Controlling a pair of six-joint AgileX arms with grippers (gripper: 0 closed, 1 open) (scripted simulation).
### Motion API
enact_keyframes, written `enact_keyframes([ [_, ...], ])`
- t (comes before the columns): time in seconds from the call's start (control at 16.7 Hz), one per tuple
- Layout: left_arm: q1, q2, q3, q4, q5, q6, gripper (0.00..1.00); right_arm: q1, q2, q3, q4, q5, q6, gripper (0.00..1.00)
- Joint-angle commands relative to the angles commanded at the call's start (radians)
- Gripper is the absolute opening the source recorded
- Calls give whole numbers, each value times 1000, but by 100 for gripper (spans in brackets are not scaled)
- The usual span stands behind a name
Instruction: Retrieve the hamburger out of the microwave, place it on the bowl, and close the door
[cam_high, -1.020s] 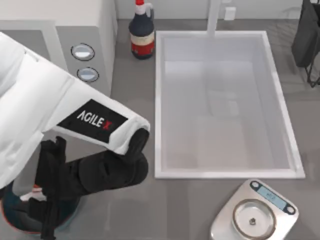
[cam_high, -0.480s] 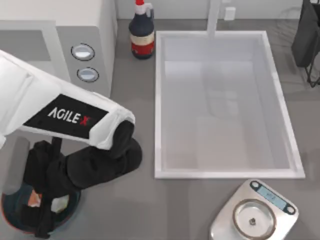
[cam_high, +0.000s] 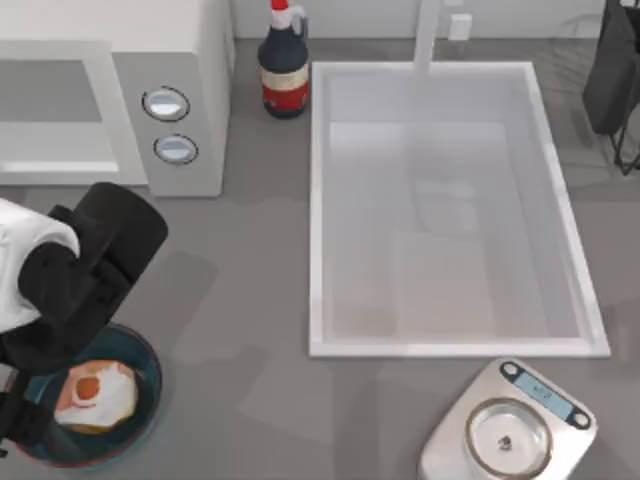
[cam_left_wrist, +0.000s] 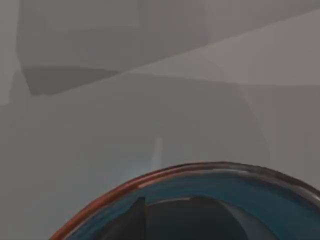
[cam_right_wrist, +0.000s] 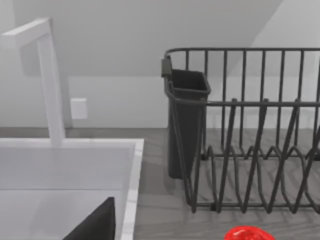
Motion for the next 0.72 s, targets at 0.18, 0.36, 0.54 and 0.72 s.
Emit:
enact_keyframes([
  [0.18,93,-293,-148,204,95,390,100,0,0,0,0,0,0,100],
  [0.36,188,-600,-301,385,201,781,100,0,0,0,0,0,0,100],
  [0.54,277,-897,-448,536,312,1140,100,0,0,0,0,0,0,100],
  [0.72,352,-1159,-575,647,415,1433,100,0,0,0,0,0,0,100],
])
